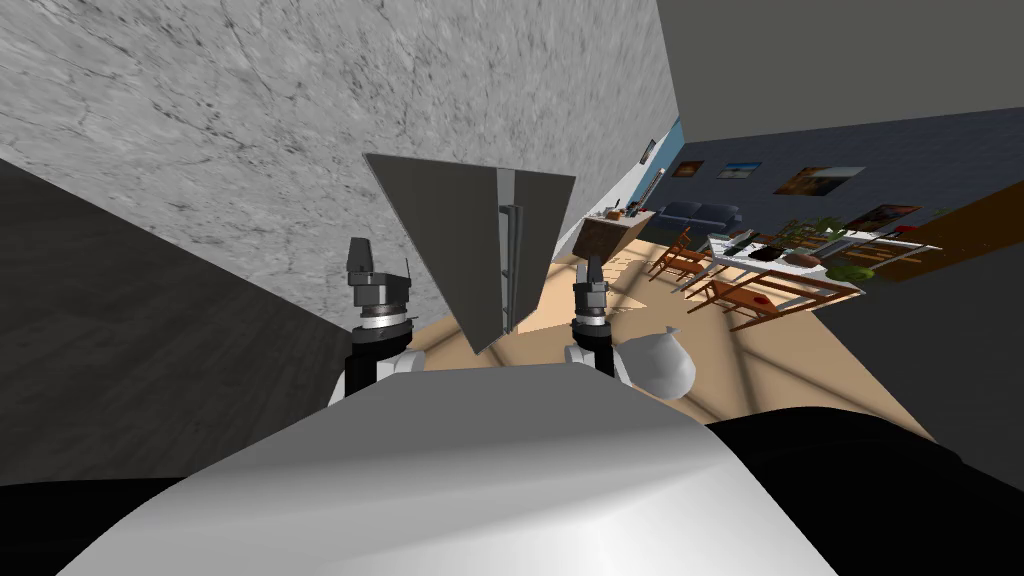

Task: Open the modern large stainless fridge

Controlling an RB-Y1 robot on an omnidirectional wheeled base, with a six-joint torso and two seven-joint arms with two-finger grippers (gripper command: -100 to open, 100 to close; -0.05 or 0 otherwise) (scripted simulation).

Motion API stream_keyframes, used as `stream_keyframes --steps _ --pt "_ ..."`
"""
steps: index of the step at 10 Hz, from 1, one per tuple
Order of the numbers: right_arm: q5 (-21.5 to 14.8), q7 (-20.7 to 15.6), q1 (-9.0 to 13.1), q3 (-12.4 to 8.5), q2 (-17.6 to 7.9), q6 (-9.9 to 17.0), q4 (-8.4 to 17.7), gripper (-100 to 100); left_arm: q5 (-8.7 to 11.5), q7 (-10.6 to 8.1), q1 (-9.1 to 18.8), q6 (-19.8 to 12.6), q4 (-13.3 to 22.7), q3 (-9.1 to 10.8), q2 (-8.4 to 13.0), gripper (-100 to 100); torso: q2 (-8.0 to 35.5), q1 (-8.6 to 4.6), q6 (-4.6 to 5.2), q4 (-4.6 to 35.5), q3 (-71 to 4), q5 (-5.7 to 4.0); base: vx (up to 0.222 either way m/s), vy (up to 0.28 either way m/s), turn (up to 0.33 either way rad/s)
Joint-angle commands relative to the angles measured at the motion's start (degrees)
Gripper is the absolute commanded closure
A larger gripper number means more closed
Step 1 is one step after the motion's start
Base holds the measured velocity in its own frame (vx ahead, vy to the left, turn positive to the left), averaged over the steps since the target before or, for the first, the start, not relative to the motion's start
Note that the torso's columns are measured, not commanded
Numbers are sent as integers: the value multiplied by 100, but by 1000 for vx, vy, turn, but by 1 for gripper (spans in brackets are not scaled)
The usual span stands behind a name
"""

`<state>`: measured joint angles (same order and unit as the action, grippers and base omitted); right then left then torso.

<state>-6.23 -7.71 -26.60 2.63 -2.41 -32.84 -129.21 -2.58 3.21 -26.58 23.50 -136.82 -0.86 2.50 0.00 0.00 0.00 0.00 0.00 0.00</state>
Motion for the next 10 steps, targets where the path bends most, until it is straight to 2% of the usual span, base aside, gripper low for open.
stream_keyframes --steps 1,9,10 --pt "0 0 0 0 0 0 0 0 0 0 0 0 0 0 0 0 232 0 0 235 -467 0 0 0 0" --pt "0 0 0 0 0 -1 -2 0 0 0 0 1 -2 0 0 0 3539 0 0 3537 -7073 0 0 0 0" --pt "0 0 0 0 0 -1 -2 0 -49 -19 212 -219 20 148 210 -100 3962 0 0 3960 -7919 0 23 -76 42"
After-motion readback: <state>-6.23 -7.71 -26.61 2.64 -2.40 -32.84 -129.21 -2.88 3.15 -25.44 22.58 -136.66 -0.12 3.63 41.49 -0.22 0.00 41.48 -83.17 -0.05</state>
